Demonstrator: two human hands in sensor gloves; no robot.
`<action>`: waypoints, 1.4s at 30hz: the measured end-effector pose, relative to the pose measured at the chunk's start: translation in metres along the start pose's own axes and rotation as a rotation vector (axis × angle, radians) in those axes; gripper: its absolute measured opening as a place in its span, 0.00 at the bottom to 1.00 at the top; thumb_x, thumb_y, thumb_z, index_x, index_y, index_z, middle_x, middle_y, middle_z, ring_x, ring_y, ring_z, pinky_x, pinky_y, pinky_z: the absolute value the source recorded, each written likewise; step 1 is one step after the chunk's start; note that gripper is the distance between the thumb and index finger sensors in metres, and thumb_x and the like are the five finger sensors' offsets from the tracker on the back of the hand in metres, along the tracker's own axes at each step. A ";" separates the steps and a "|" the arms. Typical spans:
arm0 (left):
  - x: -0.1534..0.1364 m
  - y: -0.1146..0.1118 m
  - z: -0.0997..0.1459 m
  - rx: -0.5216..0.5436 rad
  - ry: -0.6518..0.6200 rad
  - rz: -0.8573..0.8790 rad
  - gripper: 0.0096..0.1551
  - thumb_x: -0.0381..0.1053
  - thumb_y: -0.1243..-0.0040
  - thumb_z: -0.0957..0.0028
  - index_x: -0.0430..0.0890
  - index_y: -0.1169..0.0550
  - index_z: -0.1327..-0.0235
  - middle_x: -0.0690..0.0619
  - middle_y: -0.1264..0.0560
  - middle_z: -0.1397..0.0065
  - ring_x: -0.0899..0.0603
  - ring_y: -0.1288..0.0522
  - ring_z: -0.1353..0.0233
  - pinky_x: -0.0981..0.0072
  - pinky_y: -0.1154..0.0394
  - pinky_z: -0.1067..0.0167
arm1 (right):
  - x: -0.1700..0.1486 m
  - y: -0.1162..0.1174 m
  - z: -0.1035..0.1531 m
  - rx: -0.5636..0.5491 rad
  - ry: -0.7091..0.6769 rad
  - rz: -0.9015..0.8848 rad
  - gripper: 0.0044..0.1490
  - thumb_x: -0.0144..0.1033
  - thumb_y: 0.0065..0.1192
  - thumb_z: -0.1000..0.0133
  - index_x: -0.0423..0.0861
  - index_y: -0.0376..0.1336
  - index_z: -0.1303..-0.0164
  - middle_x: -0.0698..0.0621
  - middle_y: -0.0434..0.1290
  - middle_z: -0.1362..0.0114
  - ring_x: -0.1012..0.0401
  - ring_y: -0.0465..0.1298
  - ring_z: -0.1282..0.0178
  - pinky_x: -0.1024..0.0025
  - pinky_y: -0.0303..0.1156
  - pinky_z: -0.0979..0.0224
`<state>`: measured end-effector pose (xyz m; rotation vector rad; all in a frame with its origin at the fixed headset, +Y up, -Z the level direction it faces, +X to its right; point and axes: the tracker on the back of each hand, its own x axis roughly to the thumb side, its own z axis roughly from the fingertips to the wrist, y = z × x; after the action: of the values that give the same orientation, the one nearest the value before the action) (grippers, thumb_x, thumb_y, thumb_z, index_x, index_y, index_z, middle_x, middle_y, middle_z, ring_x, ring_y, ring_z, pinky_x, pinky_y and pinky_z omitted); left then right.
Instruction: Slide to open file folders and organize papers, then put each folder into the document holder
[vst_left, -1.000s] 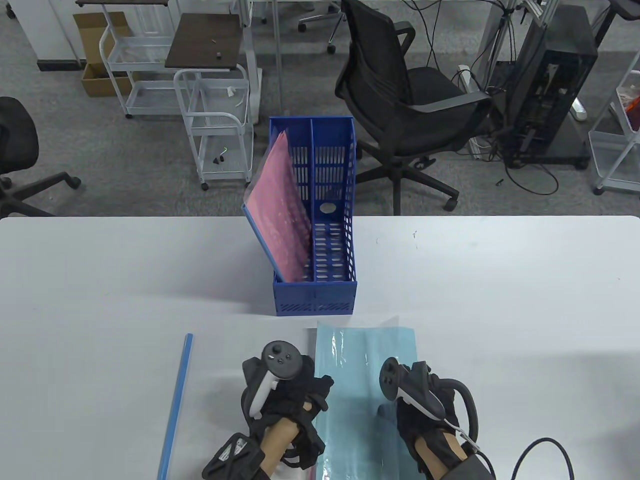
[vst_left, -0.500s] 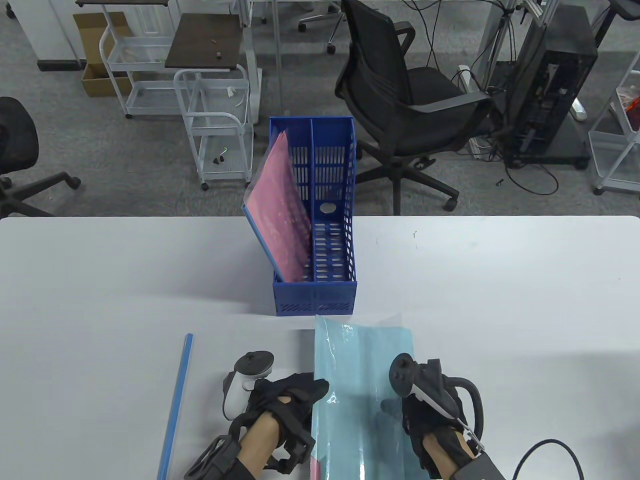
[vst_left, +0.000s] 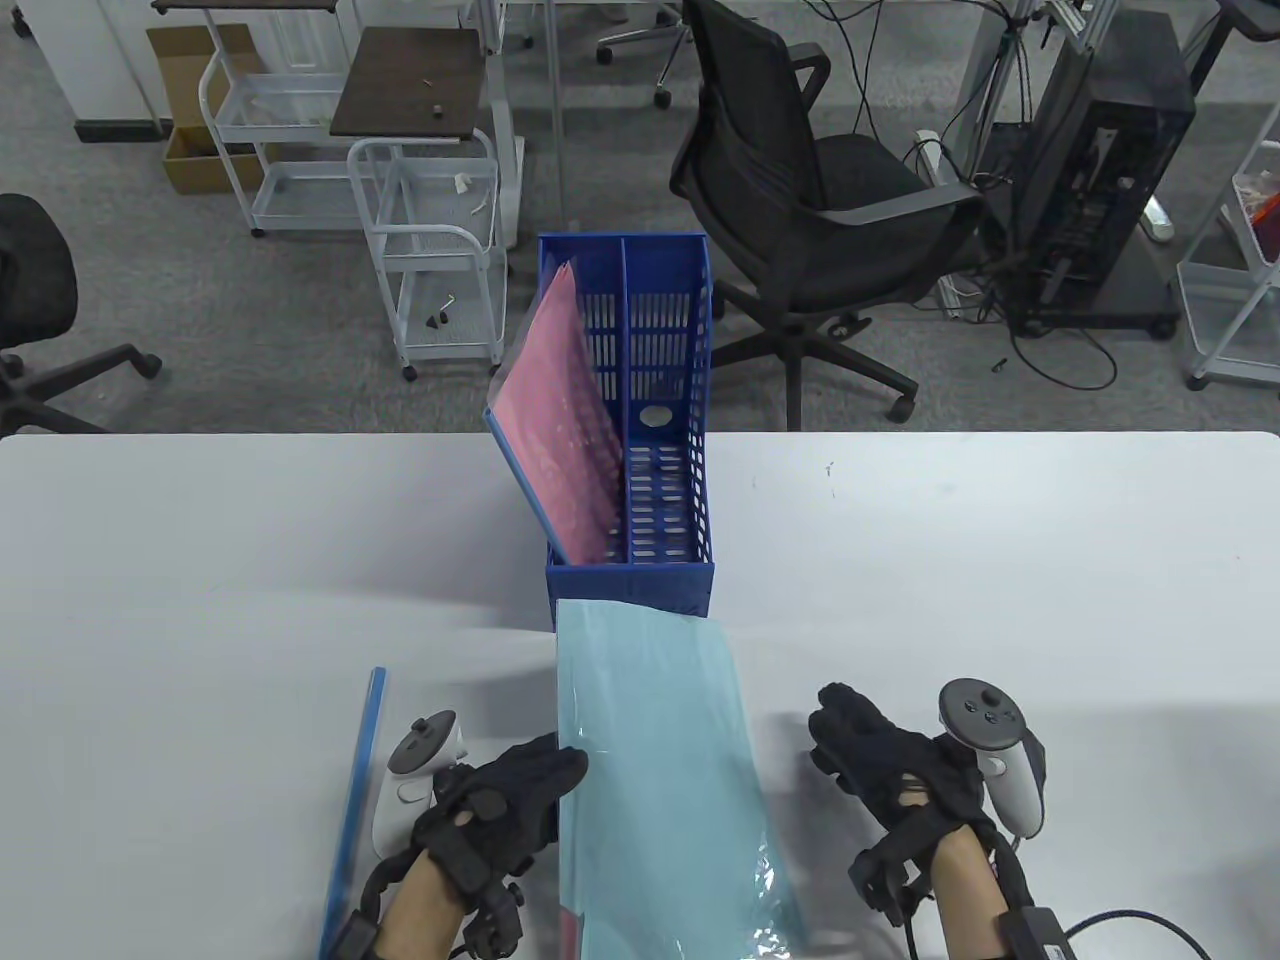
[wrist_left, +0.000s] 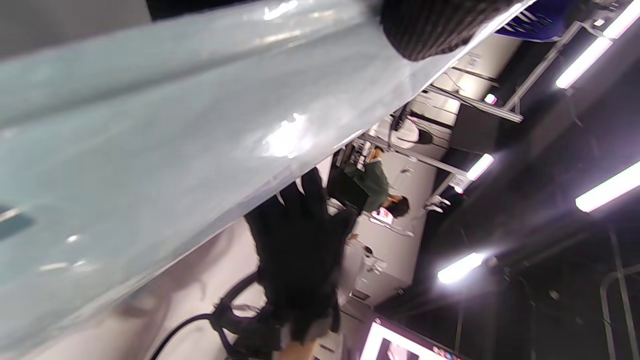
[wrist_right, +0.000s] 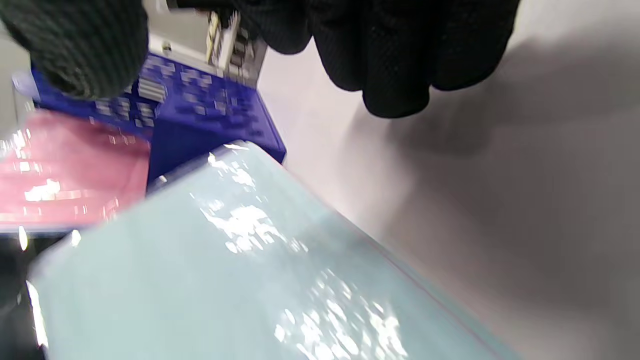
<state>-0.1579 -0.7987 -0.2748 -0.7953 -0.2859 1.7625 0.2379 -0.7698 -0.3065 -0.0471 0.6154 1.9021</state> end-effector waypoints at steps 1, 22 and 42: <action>0.003 -0.003 0.001 -0.020 -0.027 -0.007 0.28 0.56 0.41 0.47 0.53 0.21 0.33 0.51 0.16 0.34 0.41 0.13 0.38 0.47 0.19 0.39 | 0.002 0.005 -0.001 0.015 -0.007 0.039 0.64 0.68 0.62 0.57 0.42 0.44 0.22 0.35 0.56 0.18 0.39 0.66 0.23 0.42 0.62 0.23; 0.041 -0.014 0.037 0.004 -0.272 -0.330 0.51 0.68 0.35 0.51 0.56 0.42 0.17 0.51 0.35 0.16 0.37 0.31 0.19 0.37 0.35 0.24 | 0.061 0.030 0.037 -0.191 -0.475 -0.078 0.25 0.54 0.72 0.58 0.55 0.77 0.54 0.56 0.88 0.50 0.57 0.88 0.52 0.53 0.80 0.36; 0.060 -0.033 0.059 0.335 -0.564 -0.619 0.40 0.59 0.32 0.52 0.56 0.31 0.25 0.53 0.24 0.25 0.41 0.21 0.26 0.40 0.29 0.27 | 0.062 0.043 0.036 -0.092 -0.610 -0.249 0.25 0.49 0.73 0.58 0.58 0.76 0.50 0.55 0.83 0.40 0.54 0.84 0.40 0.43 0.74 0.29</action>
<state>-0.1796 -0.7210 -0.2344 0.0587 -0.5279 1.3494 0.1836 -0.7132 -0.2776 0.3696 0.0997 1.5859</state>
